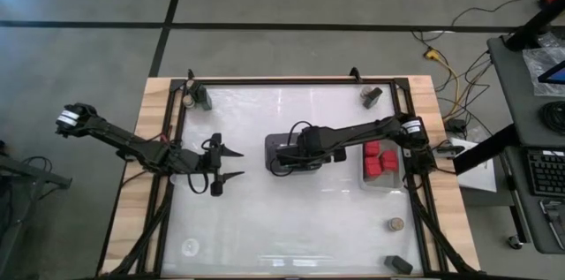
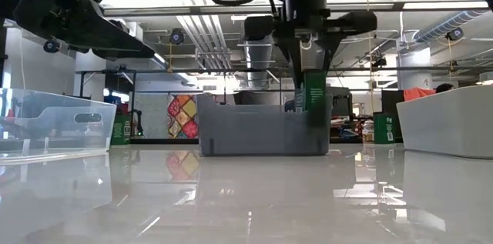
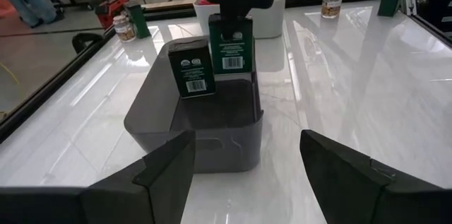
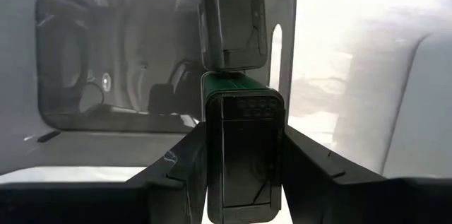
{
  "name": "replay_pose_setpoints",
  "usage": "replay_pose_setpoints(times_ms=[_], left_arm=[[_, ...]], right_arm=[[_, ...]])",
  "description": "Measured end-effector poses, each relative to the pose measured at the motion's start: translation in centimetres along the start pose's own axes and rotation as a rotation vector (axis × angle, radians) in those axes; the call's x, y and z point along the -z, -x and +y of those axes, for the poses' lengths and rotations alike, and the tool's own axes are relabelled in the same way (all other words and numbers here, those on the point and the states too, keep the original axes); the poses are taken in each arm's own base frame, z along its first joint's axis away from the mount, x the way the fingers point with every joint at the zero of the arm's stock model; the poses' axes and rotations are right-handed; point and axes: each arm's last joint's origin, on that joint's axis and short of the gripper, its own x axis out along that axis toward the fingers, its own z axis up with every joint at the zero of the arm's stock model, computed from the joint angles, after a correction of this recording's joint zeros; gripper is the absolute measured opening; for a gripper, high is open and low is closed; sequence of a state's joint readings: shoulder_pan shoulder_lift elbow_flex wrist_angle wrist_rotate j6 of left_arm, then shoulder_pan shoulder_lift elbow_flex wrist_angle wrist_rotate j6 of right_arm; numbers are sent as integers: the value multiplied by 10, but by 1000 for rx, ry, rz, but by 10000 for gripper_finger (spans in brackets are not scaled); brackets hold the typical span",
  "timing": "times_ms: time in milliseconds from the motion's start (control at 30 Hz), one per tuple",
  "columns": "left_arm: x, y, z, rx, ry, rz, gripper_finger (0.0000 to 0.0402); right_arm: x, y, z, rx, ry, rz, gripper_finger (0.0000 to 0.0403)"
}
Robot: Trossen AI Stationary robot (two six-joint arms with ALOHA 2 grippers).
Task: Sort spices by type
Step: Put the green spice can into the gray bin
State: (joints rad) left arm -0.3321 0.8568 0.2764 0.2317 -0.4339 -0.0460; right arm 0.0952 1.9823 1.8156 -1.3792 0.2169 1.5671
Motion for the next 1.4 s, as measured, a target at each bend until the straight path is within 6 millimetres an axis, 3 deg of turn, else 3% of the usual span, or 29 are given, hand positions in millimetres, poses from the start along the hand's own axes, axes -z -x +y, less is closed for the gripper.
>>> replay_pose_setpoints(times_ms=[367, 1400], left_arm=[[1, 0, 0, 0, 1, 12, 239], [1, 1, 0, 8, 4, 8, 239]], right_arm=[[-3, -14, -1, 18, -17, -2, 134], [-15, -25, 1, -9, 86, -17, 160]])
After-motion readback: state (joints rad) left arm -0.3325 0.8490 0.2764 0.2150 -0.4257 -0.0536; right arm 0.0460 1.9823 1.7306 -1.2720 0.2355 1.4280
